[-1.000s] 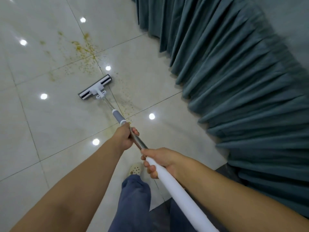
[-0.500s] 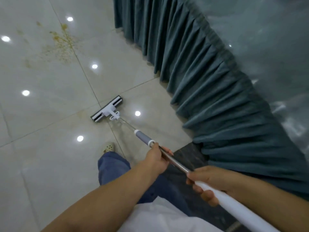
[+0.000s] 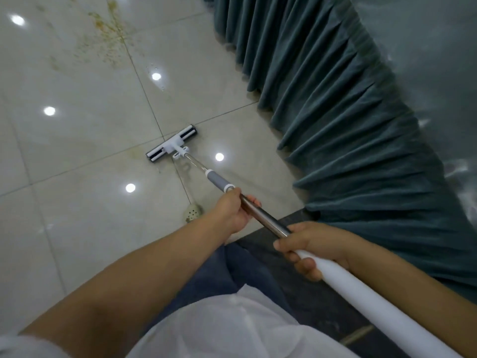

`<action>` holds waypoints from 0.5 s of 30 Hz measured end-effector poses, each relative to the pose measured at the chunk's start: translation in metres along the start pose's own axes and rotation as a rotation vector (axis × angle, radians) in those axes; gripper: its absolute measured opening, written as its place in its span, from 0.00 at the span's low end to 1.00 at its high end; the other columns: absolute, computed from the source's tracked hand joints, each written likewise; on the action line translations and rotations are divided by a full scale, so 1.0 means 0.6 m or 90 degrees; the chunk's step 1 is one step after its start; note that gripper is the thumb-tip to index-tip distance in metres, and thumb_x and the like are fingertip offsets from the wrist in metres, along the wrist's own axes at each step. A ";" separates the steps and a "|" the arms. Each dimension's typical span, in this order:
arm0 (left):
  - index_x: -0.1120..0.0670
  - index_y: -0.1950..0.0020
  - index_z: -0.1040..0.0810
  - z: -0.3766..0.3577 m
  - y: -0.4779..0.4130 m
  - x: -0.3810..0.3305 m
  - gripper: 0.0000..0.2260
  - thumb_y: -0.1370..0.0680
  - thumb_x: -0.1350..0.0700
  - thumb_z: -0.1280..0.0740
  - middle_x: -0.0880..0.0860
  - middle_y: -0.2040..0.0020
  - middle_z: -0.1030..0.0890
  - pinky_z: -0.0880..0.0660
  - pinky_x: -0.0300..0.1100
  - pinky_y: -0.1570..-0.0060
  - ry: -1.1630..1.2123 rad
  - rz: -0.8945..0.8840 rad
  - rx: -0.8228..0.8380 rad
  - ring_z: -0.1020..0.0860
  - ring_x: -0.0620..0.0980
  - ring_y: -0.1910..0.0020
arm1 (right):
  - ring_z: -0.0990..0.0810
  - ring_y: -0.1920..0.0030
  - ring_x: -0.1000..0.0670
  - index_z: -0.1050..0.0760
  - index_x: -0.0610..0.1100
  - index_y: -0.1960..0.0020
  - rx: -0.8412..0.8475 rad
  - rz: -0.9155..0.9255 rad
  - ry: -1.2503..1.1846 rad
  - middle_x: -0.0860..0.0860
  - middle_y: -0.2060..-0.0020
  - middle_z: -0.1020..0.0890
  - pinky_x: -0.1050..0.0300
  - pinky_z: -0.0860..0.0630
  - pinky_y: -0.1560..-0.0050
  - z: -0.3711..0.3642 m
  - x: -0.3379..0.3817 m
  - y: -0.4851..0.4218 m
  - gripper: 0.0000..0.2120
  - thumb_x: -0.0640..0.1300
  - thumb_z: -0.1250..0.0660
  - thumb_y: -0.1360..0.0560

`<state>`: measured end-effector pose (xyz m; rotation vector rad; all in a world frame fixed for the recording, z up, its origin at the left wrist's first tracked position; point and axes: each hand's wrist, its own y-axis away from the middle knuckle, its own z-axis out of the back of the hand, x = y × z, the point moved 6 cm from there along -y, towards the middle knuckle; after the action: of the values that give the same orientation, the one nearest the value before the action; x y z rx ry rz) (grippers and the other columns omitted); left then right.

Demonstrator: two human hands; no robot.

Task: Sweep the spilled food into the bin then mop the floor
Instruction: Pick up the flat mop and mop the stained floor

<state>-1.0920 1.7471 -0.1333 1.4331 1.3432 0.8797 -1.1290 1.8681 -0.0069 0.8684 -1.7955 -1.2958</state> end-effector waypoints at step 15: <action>0.58 0.46 0.37 0.098 -0.147 -0.583 0.05 0.18 0.57 0.44 0.54 0.67 0.33 0.28 0.35 0.78 -0.071 -0.139 -0.039 0.33 0.48 0.73 | 0.34 0.83 0.56 0.31 0.40 0.56 -0.013 0.038 -0.007 0.48 0.73 0.30 0.68 0.33 0.82 -0.220 0.468 -0.274 0.04 0.38 0.37 0.23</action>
<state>-1.1115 1.3880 -0.1994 1.2429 1.3477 0.6822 -1.1370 1.5261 -0.0865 0.7930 -1.8008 -1.2809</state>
